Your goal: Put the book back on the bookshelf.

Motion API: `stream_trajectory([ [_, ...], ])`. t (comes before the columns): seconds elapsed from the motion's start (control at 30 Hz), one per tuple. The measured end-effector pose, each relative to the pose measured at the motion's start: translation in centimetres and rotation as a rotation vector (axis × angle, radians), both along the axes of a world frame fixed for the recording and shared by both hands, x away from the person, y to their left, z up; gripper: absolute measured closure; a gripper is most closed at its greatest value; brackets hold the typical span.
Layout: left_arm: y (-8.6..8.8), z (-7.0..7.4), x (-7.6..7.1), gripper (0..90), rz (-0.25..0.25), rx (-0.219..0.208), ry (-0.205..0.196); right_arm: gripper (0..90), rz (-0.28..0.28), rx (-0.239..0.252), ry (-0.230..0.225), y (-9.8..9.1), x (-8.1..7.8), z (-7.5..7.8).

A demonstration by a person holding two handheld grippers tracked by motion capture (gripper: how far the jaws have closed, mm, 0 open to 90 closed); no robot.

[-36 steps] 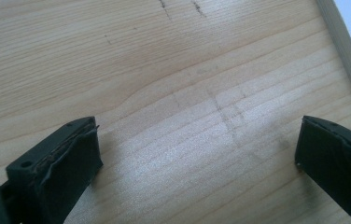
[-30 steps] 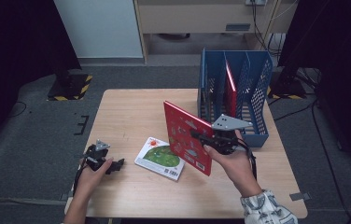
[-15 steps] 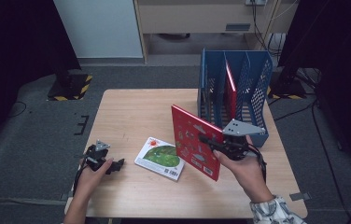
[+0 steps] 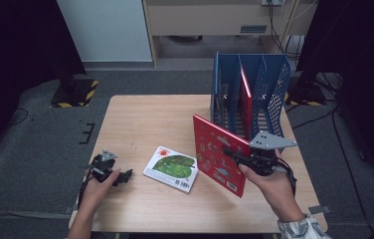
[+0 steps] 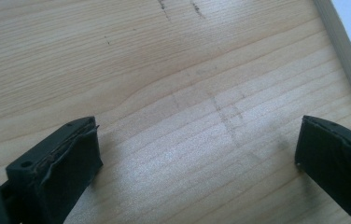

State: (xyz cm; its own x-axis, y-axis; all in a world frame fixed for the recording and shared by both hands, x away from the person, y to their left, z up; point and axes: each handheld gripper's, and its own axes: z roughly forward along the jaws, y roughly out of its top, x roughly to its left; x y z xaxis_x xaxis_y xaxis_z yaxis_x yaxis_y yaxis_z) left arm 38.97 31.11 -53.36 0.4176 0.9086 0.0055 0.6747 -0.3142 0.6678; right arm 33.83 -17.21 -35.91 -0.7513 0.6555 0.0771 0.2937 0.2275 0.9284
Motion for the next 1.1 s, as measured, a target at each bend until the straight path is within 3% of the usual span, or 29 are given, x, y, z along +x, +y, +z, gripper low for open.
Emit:
stream_trajectory([
  [0.37, 0.0, 0.0, 0.0, 0.0, -0.001, 0.000, 0.000, 79.4, -0.045, -0.004, 0.010, -2.4, -0.4, -0.4],
  [0.5, 0.0, 0.0, 0.0, 0.0, -0.001, 0.000, -0.001, 79.4, -0.068, 0.019, 0.007, -3.2, -0.9, 0.0],
  [0.93, 0.0, 0.0, 0.0, 0.0, -0.001, -0.001, -0.002, 79.4, -0.142, 0.091, -0.032, -4.6, -0.9, 4.8],
  [1.1, 0.0, 0.0, 0.0, 0.0, 0.000, -0.002, -0.004, 79.4, -0.169, 0.084, -0.062, -4.9, -0.6, 6.6],
])
